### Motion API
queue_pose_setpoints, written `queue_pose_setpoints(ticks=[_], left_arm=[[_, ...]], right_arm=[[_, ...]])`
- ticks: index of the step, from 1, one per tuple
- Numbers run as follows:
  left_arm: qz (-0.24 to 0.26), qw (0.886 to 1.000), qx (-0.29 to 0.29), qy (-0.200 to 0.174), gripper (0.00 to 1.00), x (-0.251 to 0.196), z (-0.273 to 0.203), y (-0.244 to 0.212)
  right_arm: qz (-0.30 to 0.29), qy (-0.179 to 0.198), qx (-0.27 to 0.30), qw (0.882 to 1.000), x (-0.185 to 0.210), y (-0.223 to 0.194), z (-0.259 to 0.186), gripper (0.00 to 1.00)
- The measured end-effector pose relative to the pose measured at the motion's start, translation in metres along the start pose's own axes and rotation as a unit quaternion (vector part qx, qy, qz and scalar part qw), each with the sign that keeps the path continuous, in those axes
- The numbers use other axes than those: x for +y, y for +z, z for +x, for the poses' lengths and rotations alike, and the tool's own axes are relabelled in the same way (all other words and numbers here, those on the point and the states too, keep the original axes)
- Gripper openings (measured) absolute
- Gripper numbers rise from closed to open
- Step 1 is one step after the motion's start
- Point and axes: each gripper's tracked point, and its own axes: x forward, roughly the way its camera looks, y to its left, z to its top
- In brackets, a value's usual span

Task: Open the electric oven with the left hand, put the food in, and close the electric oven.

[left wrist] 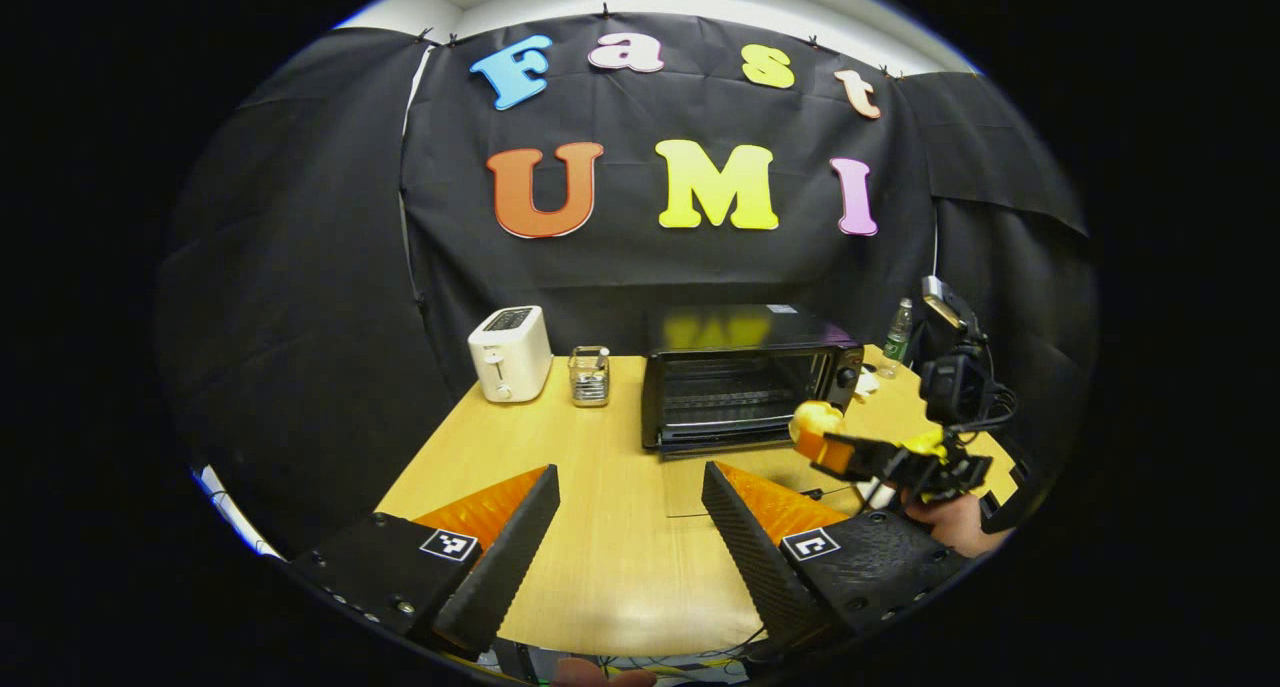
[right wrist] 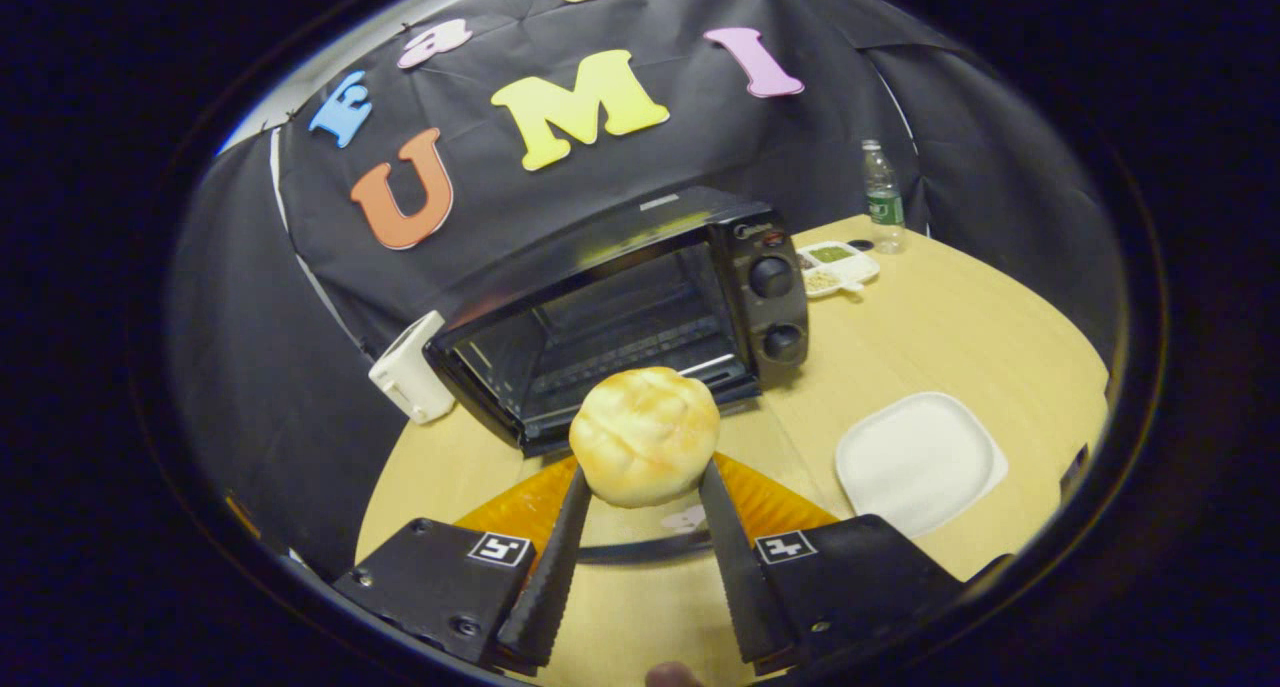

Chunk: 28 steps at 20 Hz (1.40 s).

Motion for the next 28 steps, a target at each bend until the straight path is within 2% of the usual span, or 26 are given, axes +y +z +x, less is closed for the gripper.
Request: queue_pose_setpoints(ticks=[2, 7, 10, 13, 16, 20, 24, 28], left_arm=[[0.0, 1.0, 0.005, 0.011, 0.95, 0.015, -0.003, -0.004], [-0.004, 0.999, 0.019, 0.033, 0.94, 0.039, -0.014, -0.012], [-0.007, 0.999, 0.027, 0.042, 0.95, 0.048, -0.018, -0.013], [-0.014, 0.998, 0.034, 0.045, 0.95, 0.053, -0.022, -0.019], [-0.012, 0.998, 0.038, 0.051, 0.95, 0.059, -0.026, -0.025], [-0.016, 0.997, 0.043, 0.058, 0.95, 0.064, -0.03, -0.029], [-0.025, 0.997, 0.046, 0.061, 0.95, 0.065, -0.034, -0.031], [-0.039, 0.997, 0.041, 0.058, 0.95, 0.06, -0.034, -0.023]], right_arm=[[0.012, 0.001, -0.007, 1.0, 0.013, 0.01, 0.03, 0.67], [0.051, -0.026, -0.02, 0.998, 0.016, 0.025, 0.097, 0.67], [0.073, -0.048, -0.032, 0.996, 0.009, 0.033, 0.127, 0.67], [0.069, -0.066, -0.033, 0.995, 0.004, 0.036, 0.149, 0.67], [0.064, -0.078, -0.032, 0.994, -0.003, 0.035, 0.163, 0.67], [0.037, -0.076, -0.026, 0.996, 0.003, 0.032, 0.17, 0.73], [0.026, -0.06, -0.023, 0.998, 0.016, 0.03, 0.164, 0.84], [0.006, -0.04, -0.022, 0.999, 0.029, 0.027, 0.145, 0.86]])
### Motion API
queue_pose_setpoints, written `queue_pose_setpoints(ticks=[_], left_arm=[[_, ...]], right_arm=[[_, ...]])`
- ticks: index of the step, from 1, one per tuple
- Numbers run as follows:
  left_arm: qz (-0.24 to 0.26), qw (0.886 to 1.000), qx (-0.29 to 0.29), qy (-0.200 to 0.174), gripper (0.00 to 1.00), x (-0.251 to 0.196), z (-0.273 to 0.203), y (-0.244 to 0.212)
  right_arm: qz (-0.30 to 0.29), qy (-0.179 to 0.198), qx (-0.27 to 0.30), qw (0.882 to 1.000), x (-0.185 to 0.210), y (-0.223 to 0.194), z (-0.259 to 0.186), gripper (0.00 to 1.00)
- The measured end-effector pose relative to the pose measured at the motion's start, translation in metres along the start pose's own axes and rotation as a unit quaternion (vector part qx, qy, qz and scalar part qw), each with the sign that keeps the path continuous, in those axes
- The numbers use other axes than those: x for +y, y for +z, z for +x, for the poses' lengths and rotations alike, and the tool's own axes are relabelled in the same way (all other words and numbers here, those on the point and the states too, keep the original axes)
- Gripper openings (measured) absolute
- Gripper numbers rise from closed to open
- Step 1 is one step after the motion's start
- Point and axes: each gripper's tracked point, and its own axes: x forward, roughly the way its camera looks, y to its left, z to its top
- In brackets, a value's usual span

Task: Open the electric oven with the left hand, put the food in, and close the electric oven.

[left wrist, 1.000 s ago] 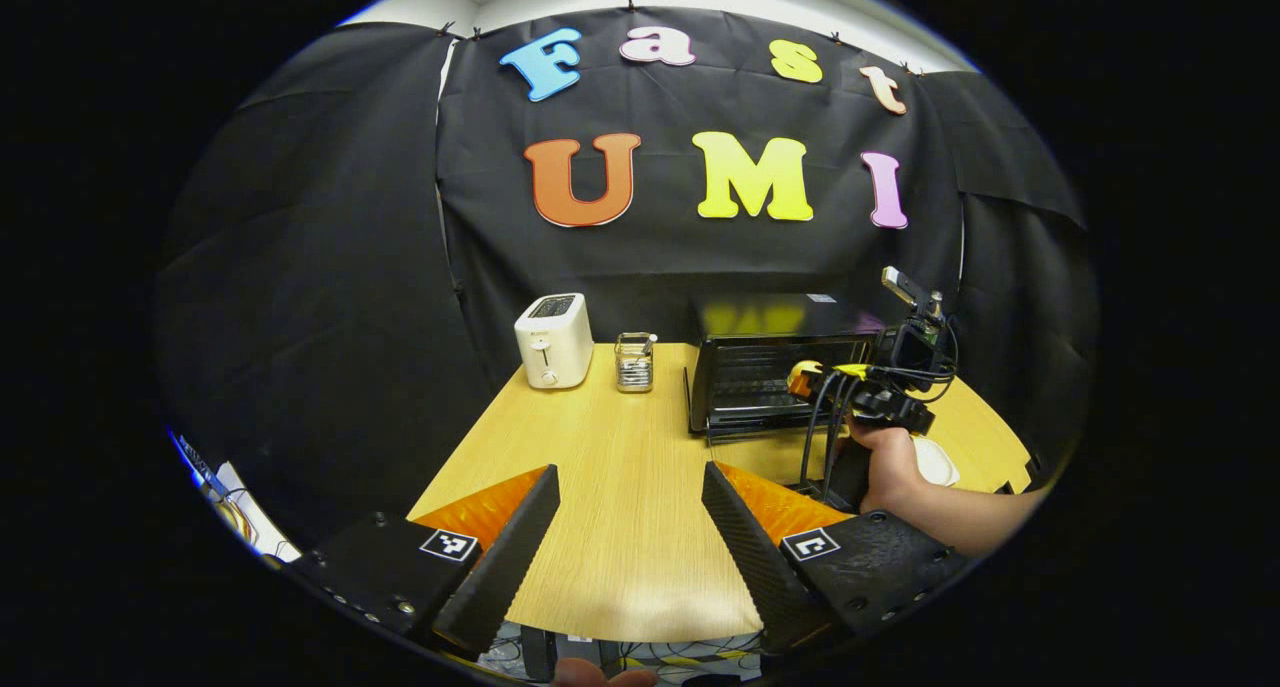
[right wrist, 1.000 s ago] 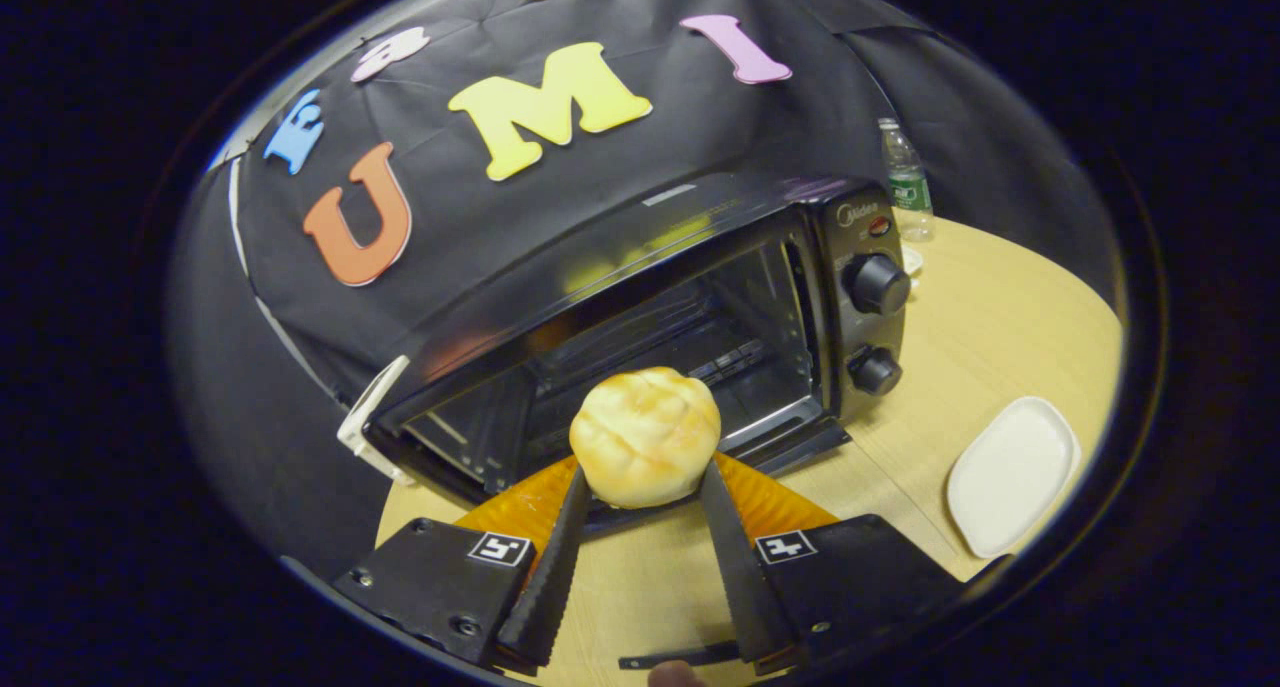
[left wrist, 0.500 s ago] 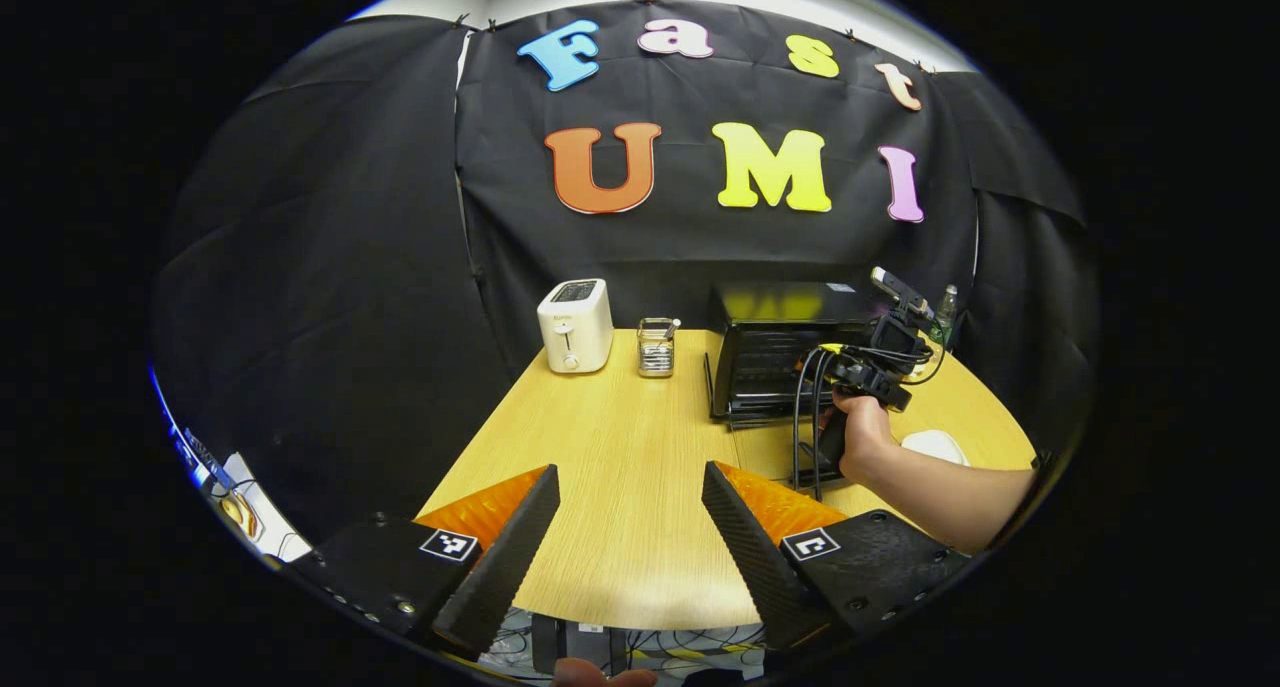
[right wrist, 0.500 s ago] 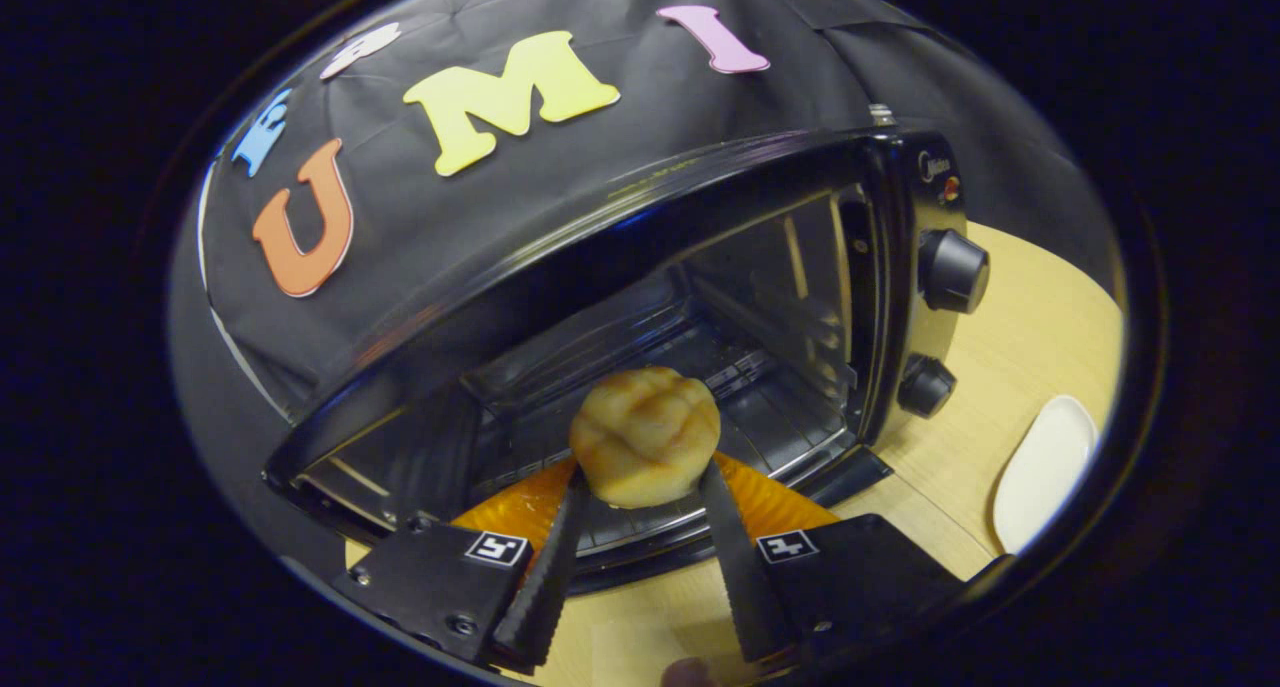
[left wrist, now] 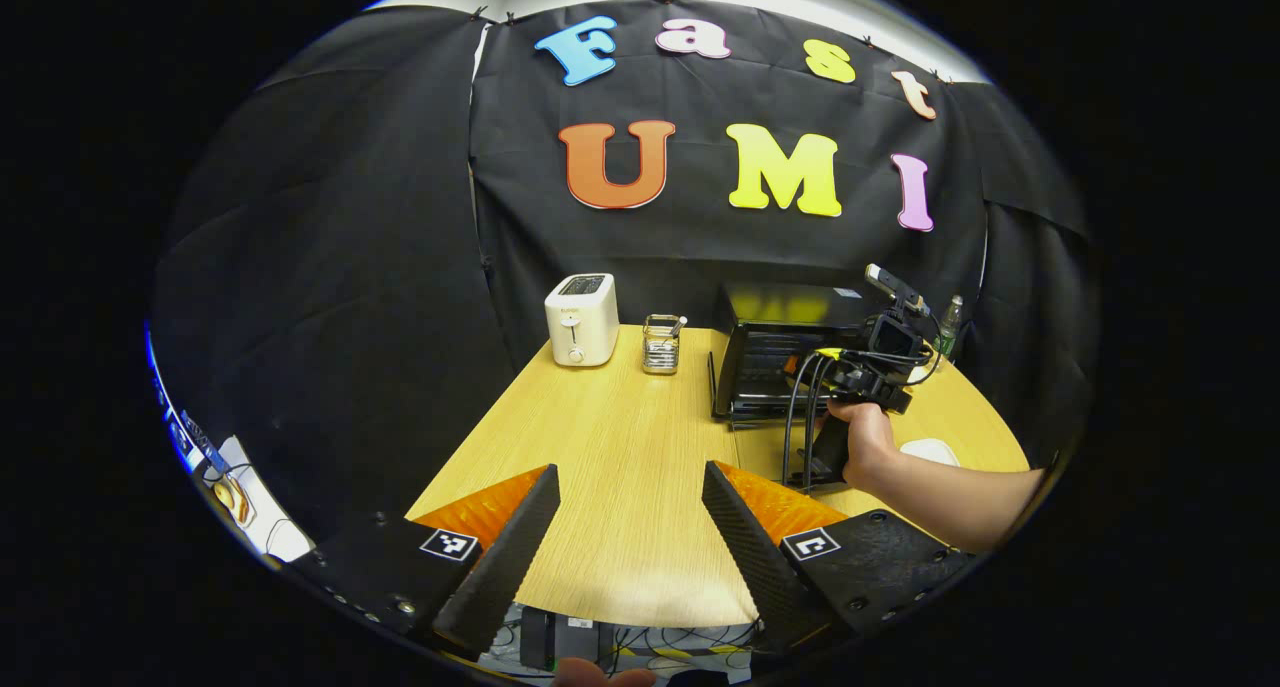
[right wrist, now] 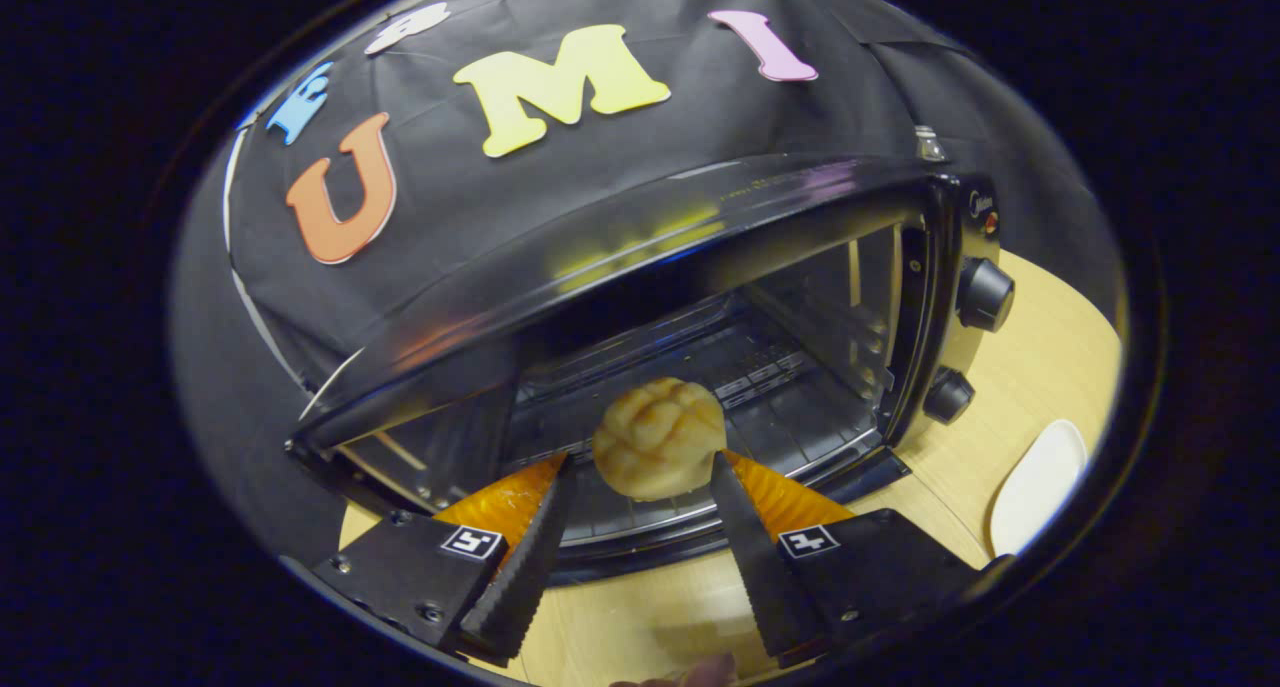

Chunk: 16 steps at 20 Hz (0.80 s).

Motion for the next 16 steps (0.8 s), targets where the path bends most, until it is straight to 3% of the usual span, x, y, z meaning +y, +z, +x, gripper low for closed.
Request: queue_pose_setpoints(ticks=[9, 16], left_arm=[[-0.03, 0.999, -0.008, -0.032, 0.95, -0.03, -0.006, -0.007], [-0.048, 0.997, -0.005, -0.055, 0.93, -0.055, -0.001, -0.037]], right_arm=[[-0.067, 0.063, 0.027, 0.995, 0.013, -0.018, -0.121, 0.89], [-0.127, 0.069, 0.012, 0.989, -0.03, 0.001, -0.224, 0.96]])
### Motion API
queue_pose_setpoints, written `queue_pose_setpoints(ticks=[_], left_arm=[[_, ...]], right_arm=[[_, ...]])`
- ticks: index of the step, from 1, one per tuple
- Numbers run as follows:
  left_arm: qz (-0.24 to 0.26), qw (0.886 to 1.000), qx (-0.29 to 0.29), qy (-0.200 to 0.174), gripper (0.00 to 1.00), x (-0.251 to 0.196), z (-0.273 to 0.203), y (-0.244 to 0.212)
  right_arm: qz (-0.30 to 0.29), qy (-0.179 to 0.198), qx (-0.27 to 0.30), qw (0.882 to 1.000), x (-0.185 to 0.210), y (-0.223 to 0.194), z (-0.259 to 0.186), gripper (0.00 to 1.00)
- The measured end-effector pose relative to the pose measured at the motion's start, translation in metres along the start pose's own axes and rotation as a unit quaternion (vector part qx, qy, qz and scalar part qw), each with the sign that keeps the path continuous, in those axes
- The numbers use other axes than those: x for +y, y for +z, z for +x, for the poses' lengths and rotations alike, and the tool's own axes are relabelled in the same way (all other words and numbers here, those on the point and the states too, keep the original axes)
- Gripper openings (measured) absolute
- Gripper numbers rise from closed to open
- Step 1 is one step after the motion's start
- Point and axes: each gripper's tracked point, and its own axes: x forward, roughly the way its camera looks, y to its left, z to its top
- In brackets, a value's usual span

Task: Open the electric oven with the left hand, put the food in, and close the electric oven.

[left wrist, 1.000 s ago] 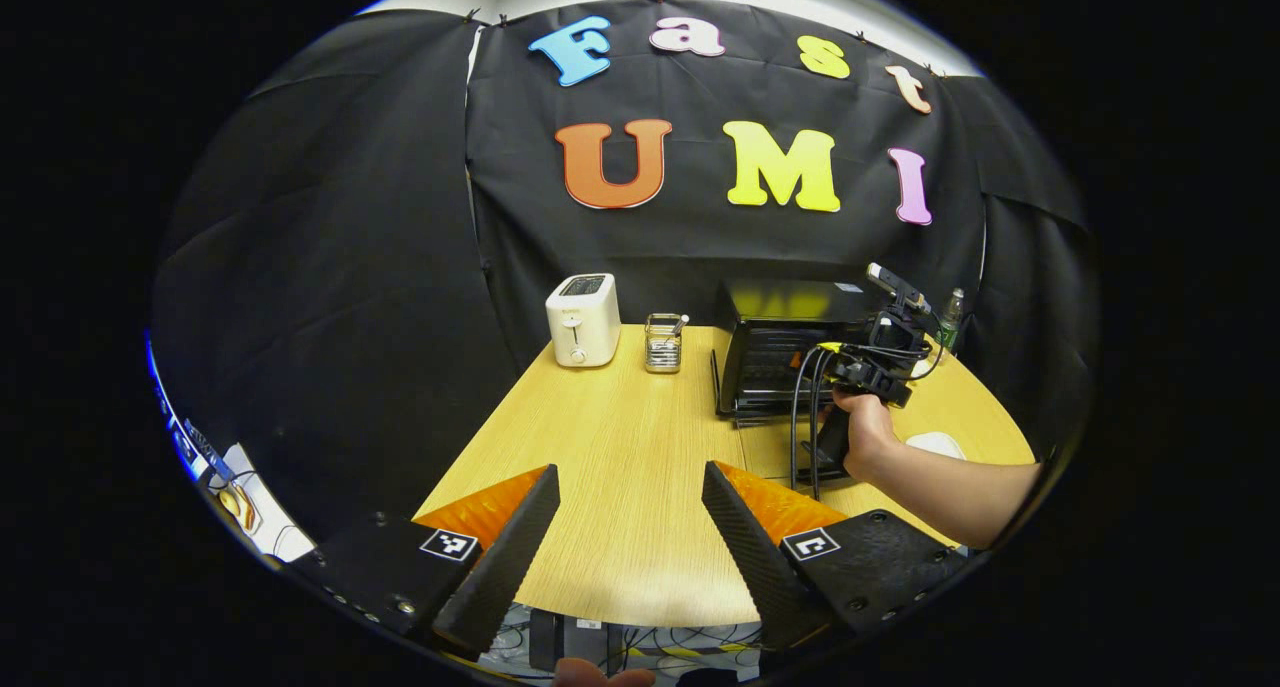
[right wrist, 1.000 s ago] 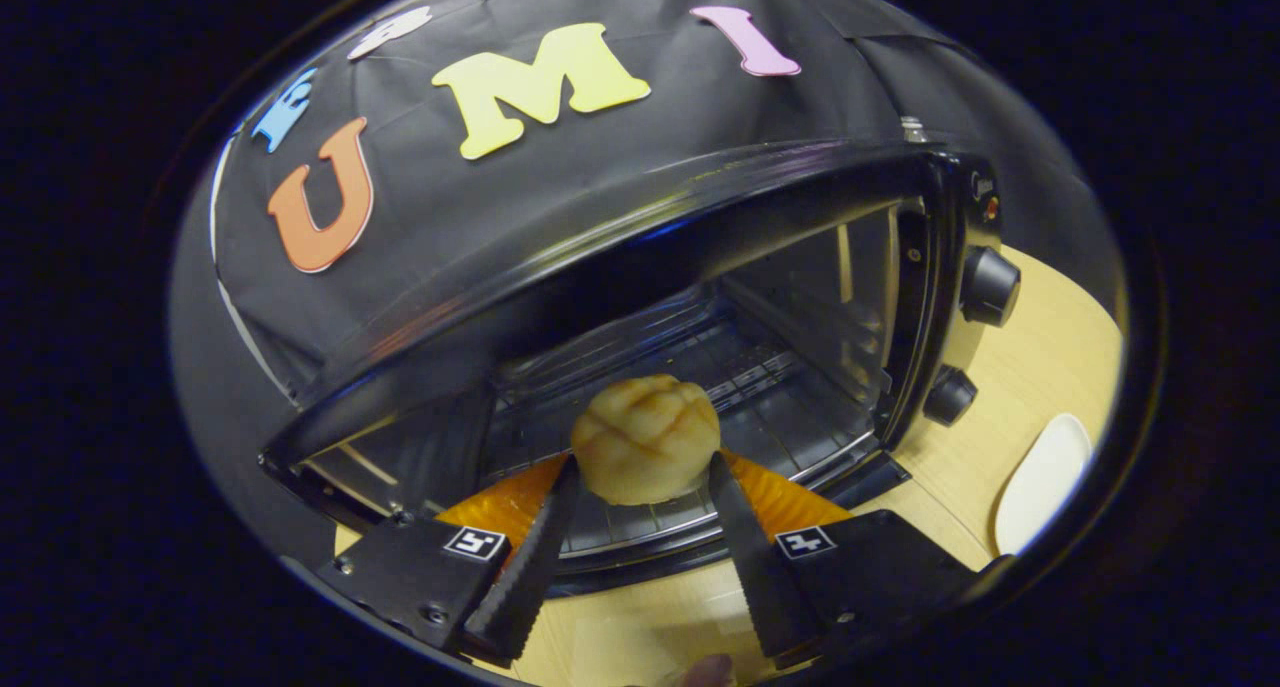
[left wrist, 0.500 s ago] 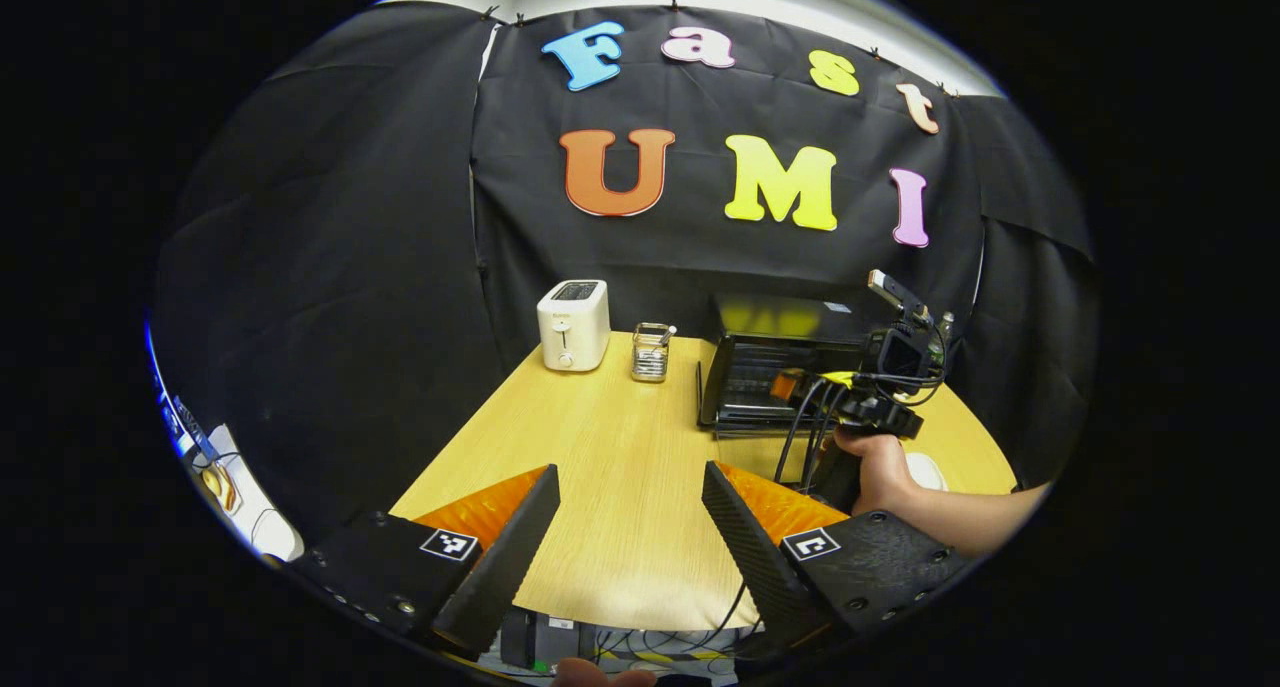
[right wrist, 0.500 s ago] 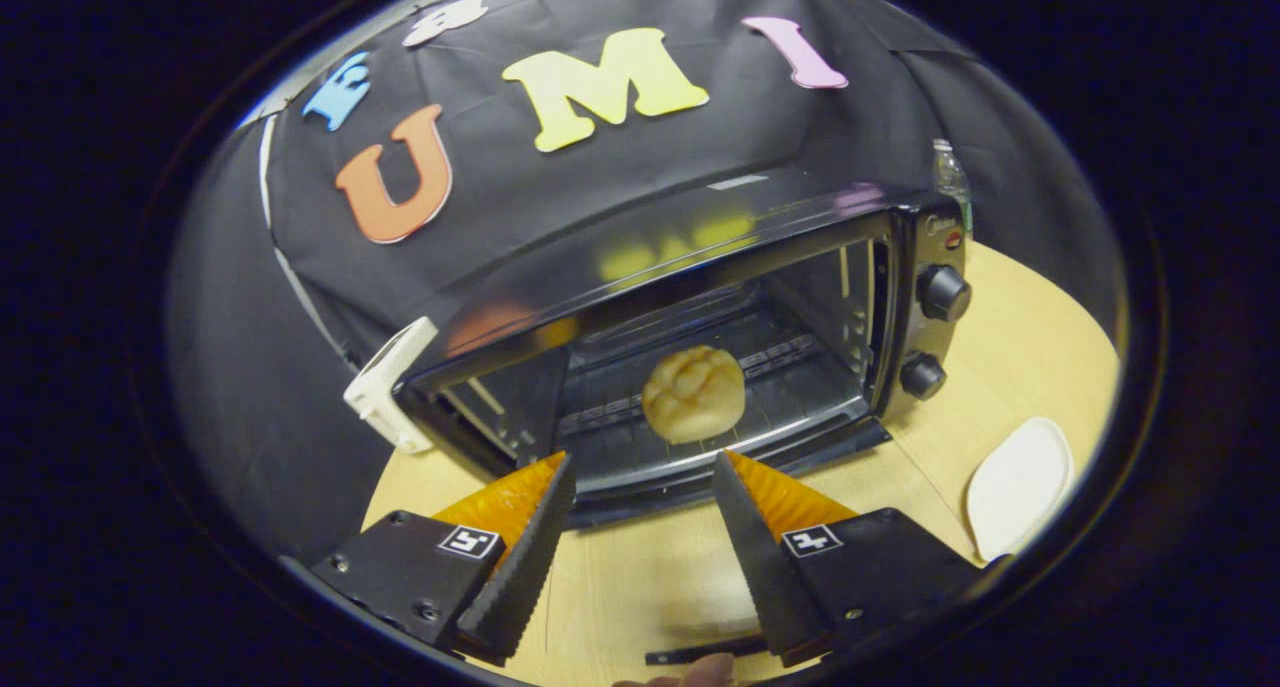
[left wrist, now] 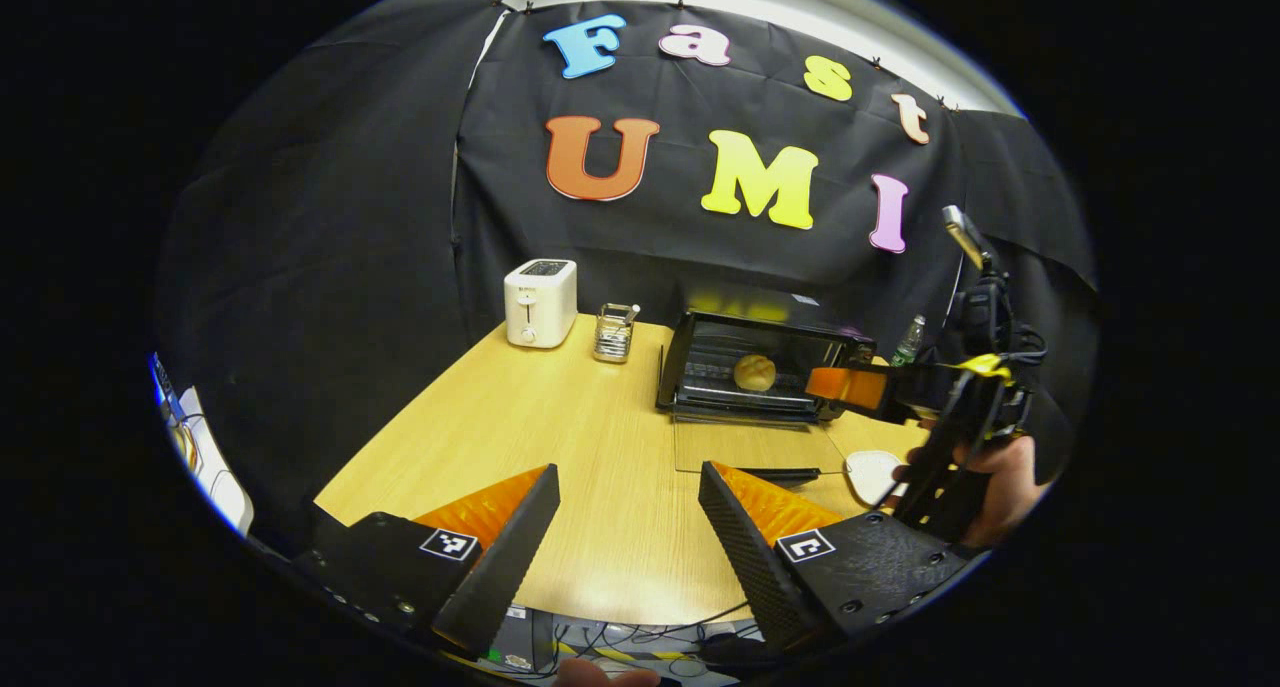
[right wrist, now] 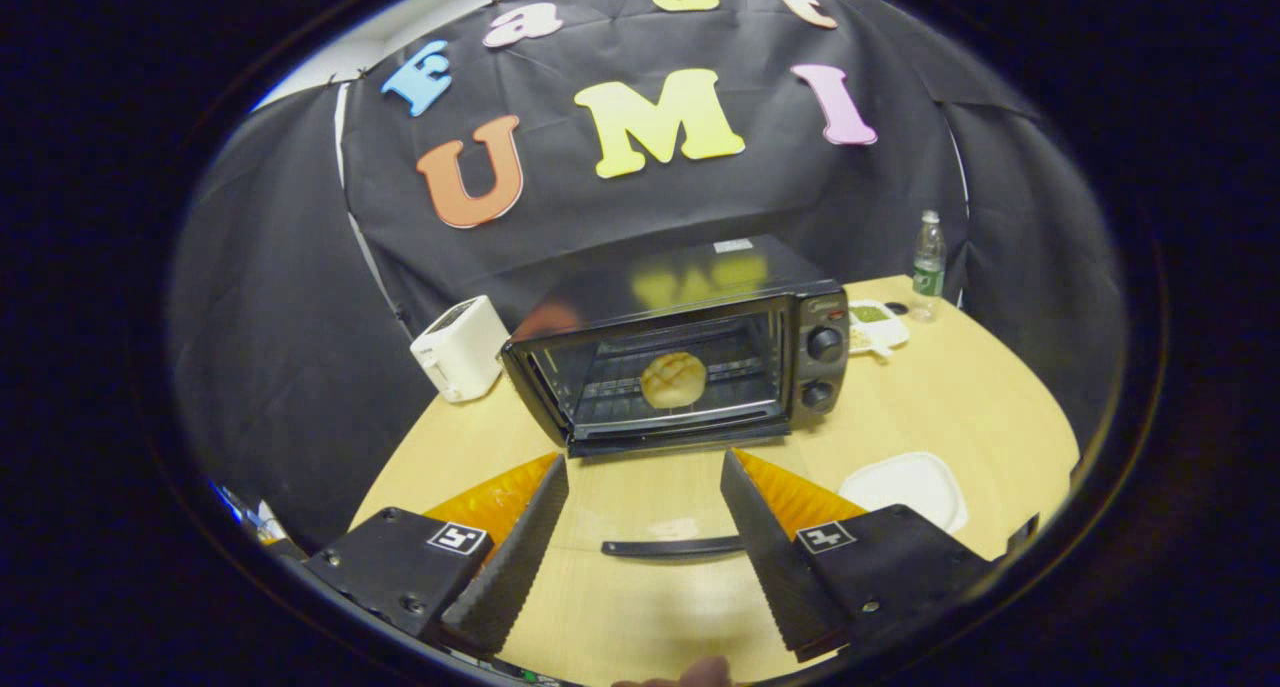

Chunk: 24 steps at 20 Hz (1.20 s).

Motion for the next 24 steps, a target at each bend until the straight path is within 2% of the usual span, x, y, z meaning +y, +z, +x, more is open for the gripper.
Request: queue_pose_setpoints(ticks=[7, 12, 16, 24], left_arm=[[0.006, 1.0, 0.0, -0.025, 0.93, -0.035, 0.013, -0.004], [0.01, 0.998, 0.039, -0.051, 0.93, -0.069, 0.034, -0.03], [0.016, 0.993, 0.094, -0.072, 0.93, -0.106, 0.065, -0.069], [0.037, 0.983, 0.157, -0.089, 0.93, -0.165, 0.156, -0.137]], right_arm=[[-0.074, -0.007, -0.011, 0.997, -0.037, -0.006, -0.059, 0.97], [-0.083, -0.001, -0.005, 0.997, -0.057, -0.011, -0.087, 0.97], [-0.083, -0.035, -0.013, 0.996, -0.096, 0.0, -0.105, 0.97], [-0.059, -0.121, 0.005, 0.991, -0.187, 0.009, -0.134, 0.97]])
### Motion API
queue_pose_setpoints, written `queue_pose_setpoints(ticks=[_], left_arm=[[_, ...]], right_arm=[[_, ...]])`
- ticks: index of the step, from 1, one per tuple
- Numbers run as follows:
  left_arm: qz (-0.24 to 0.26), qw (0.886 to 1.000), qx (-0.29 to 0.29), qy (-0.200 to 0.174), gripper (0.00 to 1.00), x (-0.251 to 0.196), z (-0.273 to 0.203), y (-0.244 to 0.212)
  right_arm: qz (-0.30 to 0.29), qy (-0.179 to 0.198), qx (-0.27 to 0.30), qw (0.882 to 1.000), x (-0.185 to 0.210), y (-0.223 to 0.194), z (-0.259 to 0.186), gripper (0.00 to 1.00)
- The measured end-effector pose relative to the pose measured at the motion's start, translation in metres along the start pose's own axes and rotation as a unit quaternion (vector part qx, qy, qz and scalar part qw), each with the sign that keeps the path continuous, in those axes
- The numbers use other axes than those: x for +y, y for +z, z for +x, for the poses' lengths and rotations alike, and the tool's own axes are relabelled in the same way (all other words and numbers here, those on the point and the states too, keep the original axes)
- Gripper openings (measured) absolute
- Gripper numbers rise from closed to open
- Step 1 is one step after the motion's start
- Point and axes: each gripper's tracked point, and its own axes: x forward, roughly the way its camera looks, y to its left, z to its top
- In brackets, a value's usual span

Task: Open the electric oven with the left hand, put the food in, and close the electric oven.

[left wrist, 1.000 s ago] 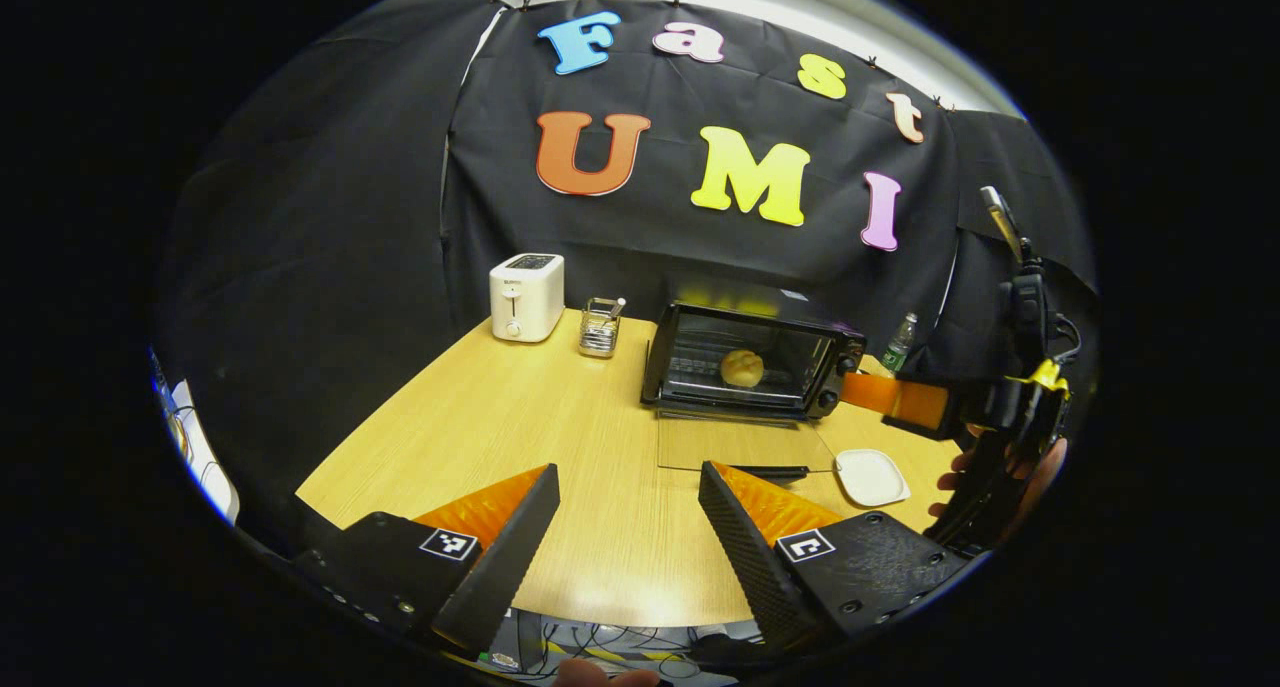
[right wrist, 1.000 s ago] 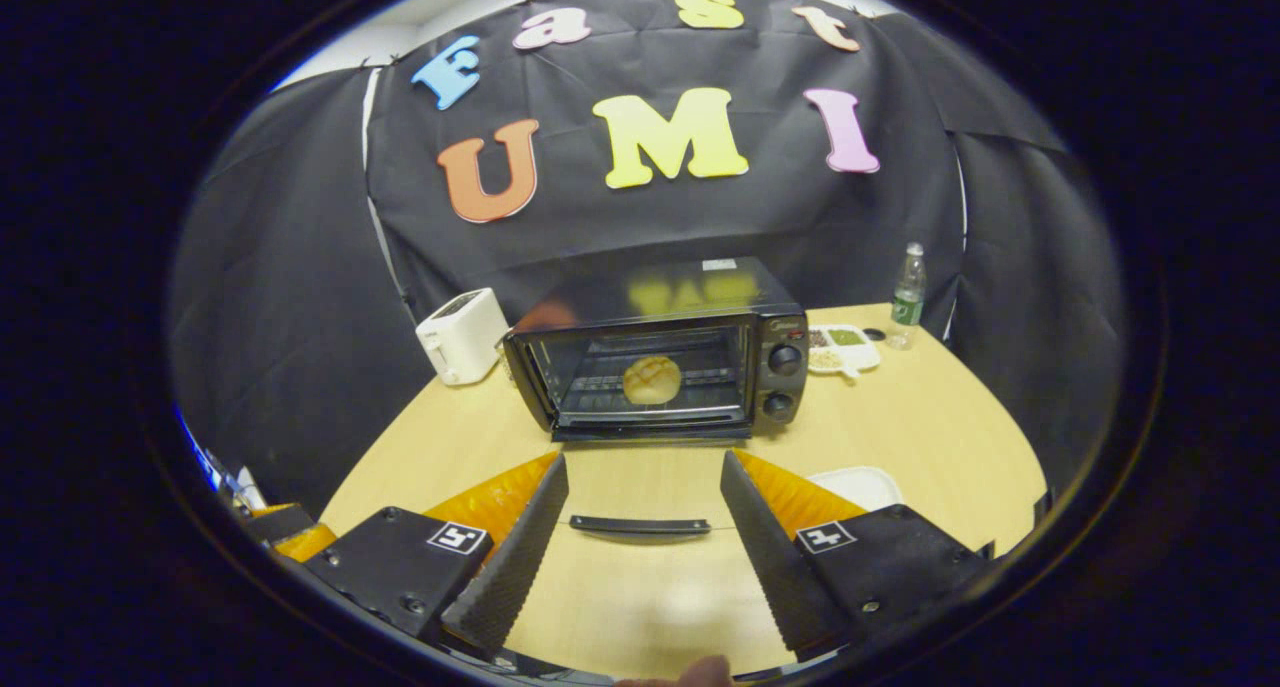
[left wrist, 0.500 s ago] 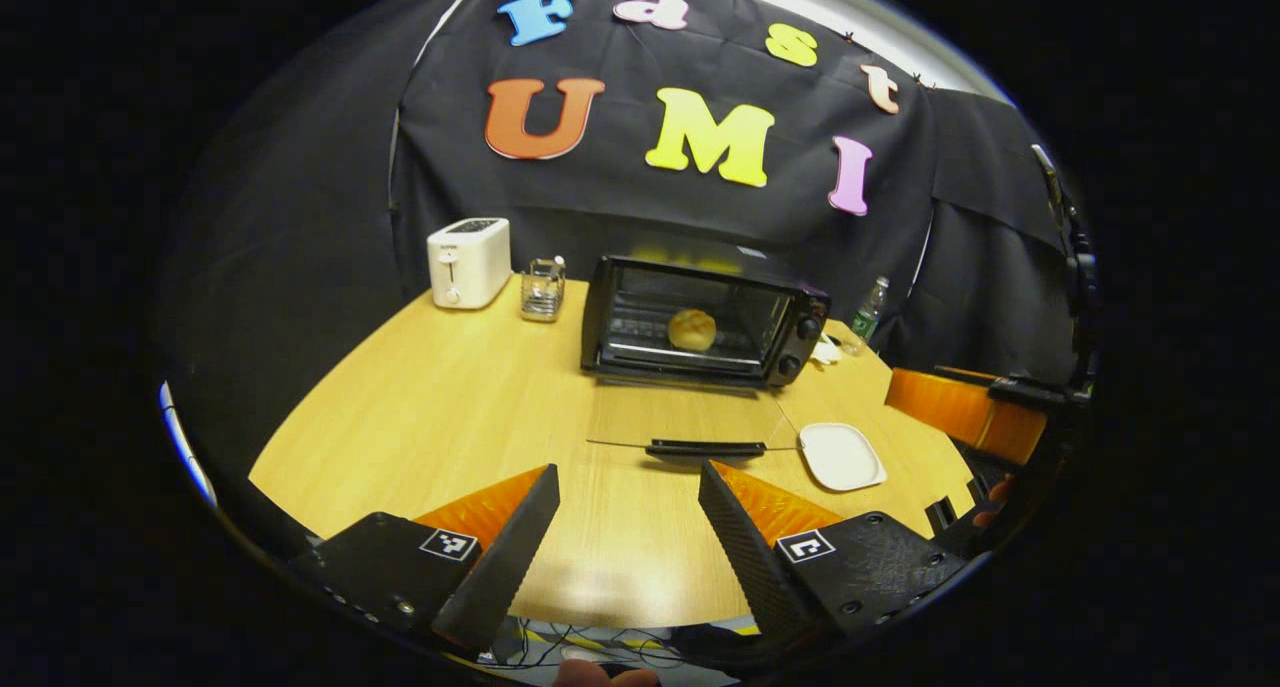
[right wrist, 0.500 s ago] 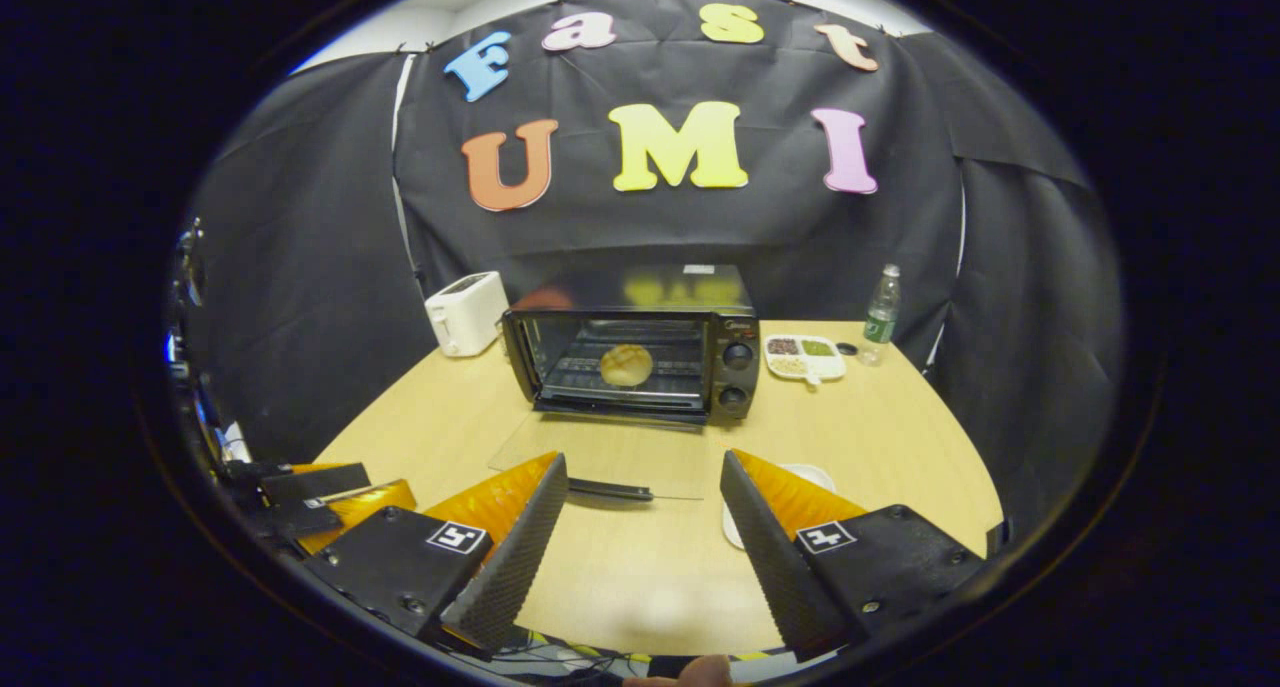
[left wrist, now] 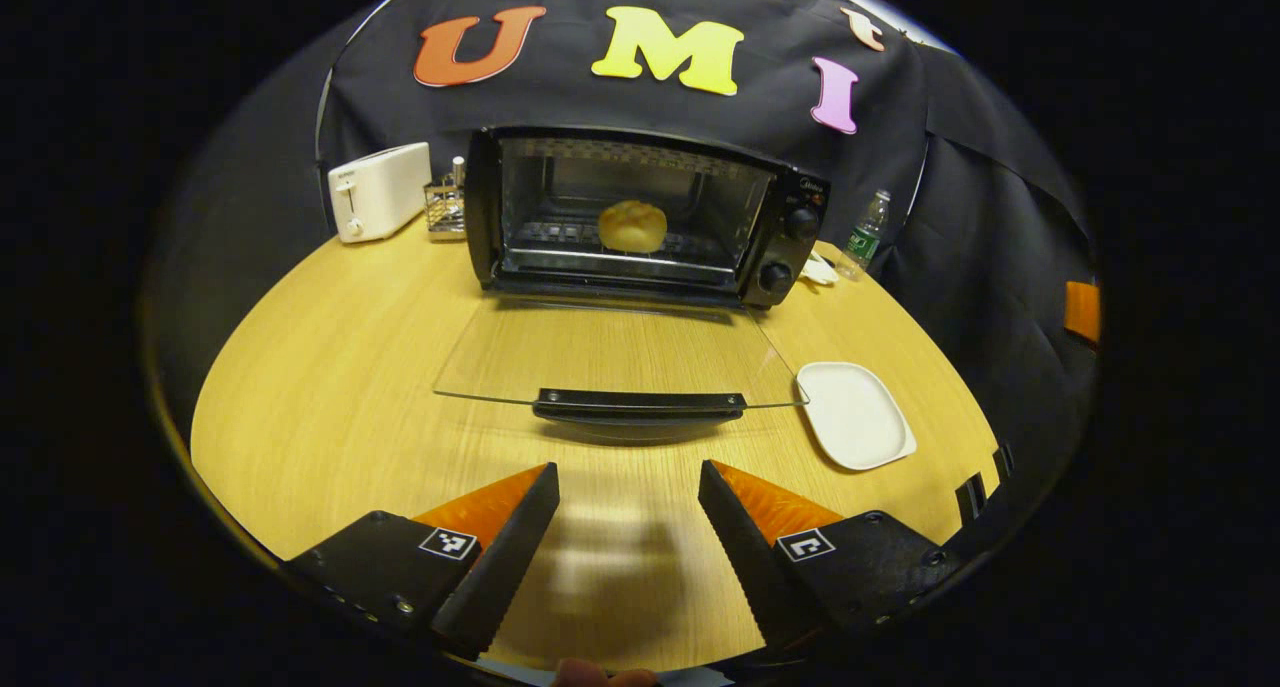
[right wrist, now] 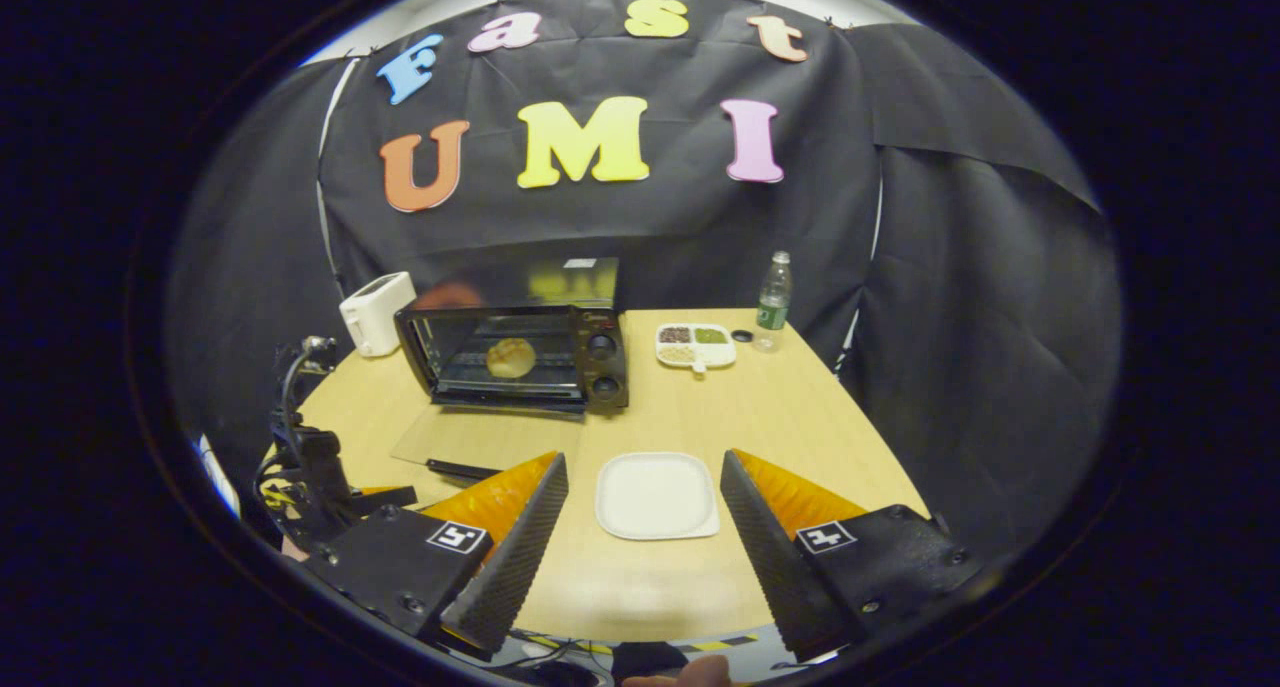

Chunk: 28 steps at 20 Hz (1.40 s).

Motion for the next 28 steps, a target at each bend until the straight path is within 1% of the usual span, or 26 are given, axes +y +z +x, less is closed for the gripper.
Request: queue_pose_setpoints(ticks=[4, 8, 10, 16, 20, 25, 28], left_arm=[[0.01, 1.0, 0.013, 0.009, 0.93, -0.004, 0.03, -0.007], [0.017, 0.999, 0.018, 0.029, 0.93, 0.001, 0.046, -0.008], [0.018, 0.999, 0.013, 0.04, 0.94, 0.005, 0.05, -0.004], [0.032, 0.999, 0.002, 0.039, 0.93, 0.001, 0.041, 0.01], [0.028, 0.999, -0.033, 0.034, 0.93, -0.004, 0.021, 0.045], [0.029, 0.994, -0.101, 0.026, 0.93, -0.01, 0.0, 0.121], [0.029, 0.989, -0.143, 0.023, 0.93, -0.013, -0.009, 0.167]], right_arm=[[0.01, -0.021, 0.012, 1.0, -0.027, -0.002, 0.0, 0.97], [0.013, -0.022, 0.025, 0.999, -0.034, -0.006, 0.003, 0.98], [0.015, -0.022, 0.027, 0.999, -0.033, -0.007, 0.005, 0.98], [0.022, -0.021, 0.031, 0.999, -0.029, -0.009, 0.003, 0.98], [0.026, -0.014, 0.017, 0.999, -0.02, -0.003, -0.003, 0.98], [0.012, -0.011, -0.003, 1.0, -0.015, 0.007, -0.016, 0.97], [0.007, -0.01, -0.019, 1.0, -0.013, 0.018, -0.022, 0.97]])
